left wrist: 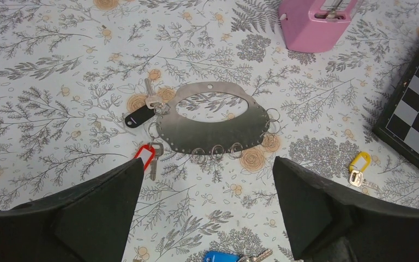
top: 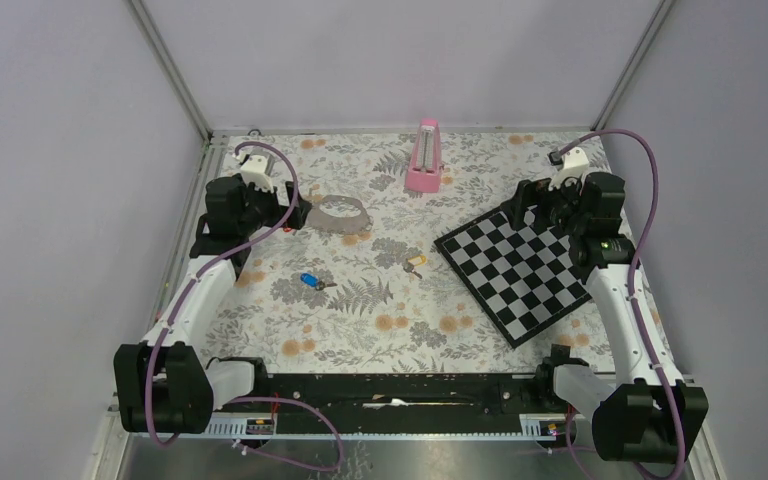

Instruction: Put the keys on the keyring

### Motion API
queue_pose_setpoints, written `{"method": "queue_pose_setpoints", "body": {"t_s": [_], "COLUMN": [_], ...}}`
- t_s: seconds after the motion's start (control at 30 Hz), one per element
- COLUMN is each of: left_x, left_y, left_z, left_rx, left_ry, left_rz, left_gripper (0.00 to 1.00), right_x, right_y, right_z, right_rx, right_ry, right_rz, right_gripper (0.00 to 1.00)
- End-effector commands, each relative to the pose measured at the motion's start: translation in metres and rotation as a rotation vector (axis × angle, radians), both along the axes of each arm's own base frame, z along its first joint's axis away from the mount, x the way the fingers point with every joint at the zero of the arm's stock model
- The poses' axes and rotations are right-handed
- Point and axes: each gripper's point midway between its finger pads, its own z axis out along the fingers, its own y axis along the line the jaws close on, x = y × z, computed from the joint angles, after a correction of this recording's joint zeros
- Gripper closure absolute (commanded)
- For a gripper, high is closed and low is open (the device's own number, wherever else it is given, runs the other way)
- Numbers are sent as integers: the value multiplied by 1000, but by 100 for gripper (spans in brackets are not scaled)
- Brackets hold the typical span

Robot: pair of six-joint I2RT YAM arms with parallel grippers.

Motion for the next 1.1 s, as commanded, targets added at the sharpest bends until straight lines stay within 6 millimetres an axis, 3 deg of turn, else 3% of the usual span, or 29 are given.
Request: {"method": "queue_pose_setpoints", "body": {"t_s": [0.0,0.23,0.37,0.47,0.57,0.67,0.77,0.9,1.07], "left_x": [5,9,3,-9,-23,-31,-21,14,39], "left_y": [7,15,2,-14,-32,-50,-63,-73,-83], "left_z": [27,30,30,10,-20,-45,-58,-86,-117], "left_rx": [25,41,77,151,329,419,427,437,453], "left_ry": [-73,-54,-50,16,72,119,163,271,445], "left_rz": [34,75,-37,-133,-233,-306,-335,-332,-369], "left_gripper": [1,1,1,1,1,1,1,2,16], "right_x": [0,-5,-7,-6,-14,-27,-36,-36,-32], "right_y": [7,11,23,48,73,95,99,90,85], "right_z": [12,13,15,6,-17,-33,-48,-59,-68], "right_rx": [0,-27,-18,-90,-203,-144,-137,-182,-213], "right_ry": [-48,-55,-50,-17,7,16,22,43,70], "right_rz": [41,96,175,233,322,426,477,444,426], "right_gripper": [1,1,1,1,1,1,1,1,1]}}
